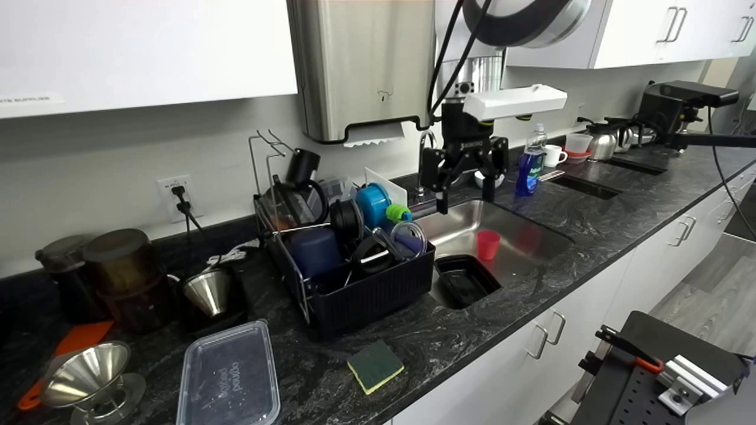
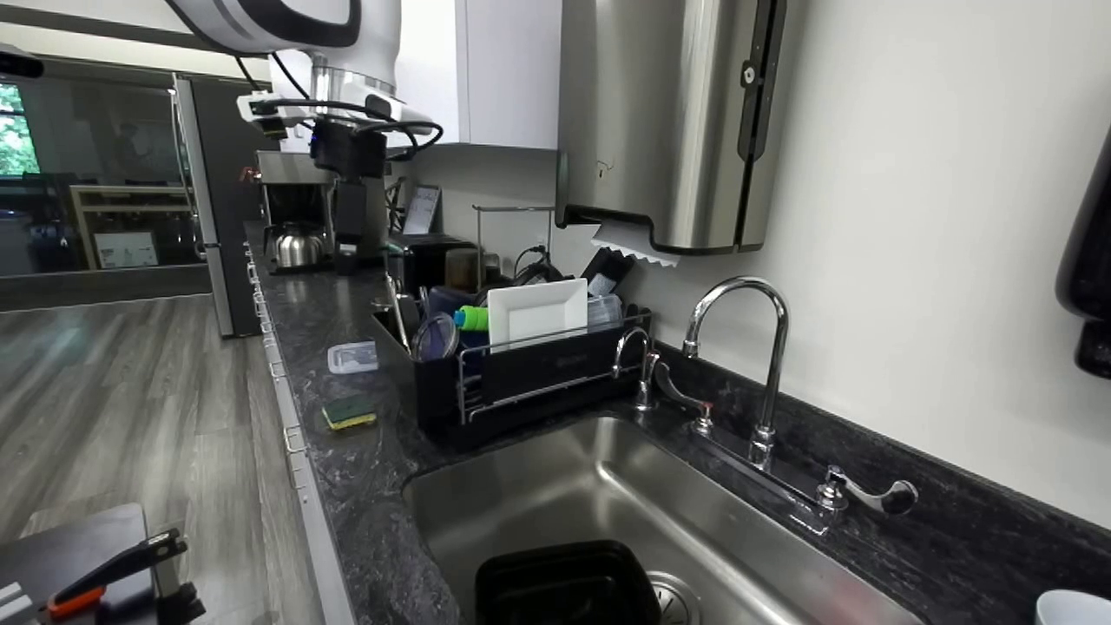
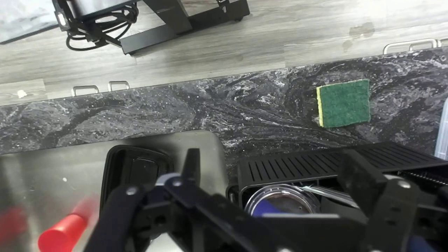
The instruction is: Put the light blue pot in the sink
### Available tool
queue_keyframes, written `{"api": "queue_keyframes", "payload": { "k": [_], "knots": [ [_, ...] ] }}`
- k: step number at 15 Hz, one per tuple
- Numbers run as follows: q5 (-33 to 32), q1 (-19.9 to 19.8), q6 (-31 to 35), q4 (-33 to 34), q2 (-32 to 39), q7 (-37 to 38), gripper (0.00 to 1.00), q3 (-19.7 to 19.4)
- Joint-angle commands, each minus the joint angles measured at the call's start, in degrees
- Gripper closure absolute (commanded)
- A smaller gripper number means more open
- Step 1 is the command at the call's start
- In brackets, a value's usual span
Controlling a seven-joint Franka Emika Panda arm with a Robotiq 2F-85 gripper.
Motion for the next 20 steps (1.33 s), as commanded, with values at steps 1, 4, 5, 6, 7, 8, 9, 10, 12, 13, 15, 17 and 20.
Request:
{"api": "queue_keyframes", "payload": {
  "k": [1,4,5,6,7,8,9,10,12,13,15,17,20],
  "knots": [
    [0.63,0.98,6.74,-3.92,-1.12,0.19,0.0,0.01],
    [0.18,1.6,11.49,-5.79,-0.83,0.2,0.0,0.28],
    [0.02,1.7,12.96,-6.16,-0.63,0.14,0.0,0.35],
    [-0.3,1.71,14.34,-6.33,-0.24,0.28,0.0,0.45],
    [-0.95,1.65,15.73,-6.5,0.02,0.43,0.0,0.56],
    [-1.31,1.61,17.05,-6.54,0.34,0.47,0.0,0.58],
    [-1.55,1.56,18.23,-6.64,0.54,0.46,0.0,0.57],
    [-1.89,1.5,19.16,-6.53,0.93,0.45,0.0,0.57],
    [-2.62,1.4,20.75,-6.09,1.94,0.37,0.0,0.53],
    [-3.1,1.34,21.44,-5.76,2.67,0.36,0.0,0.5],
    [-4.1,1.27,21.94,-4.76,4.37,0.27,0.0,0.36],
    [-5.72,1.1,22.78,-3.69,6.19,0.95,0.0,0.25],
    [-8.7,1.16,24.17,-2.19,8.45,1.98,0.0,0.04]
  ]
}}
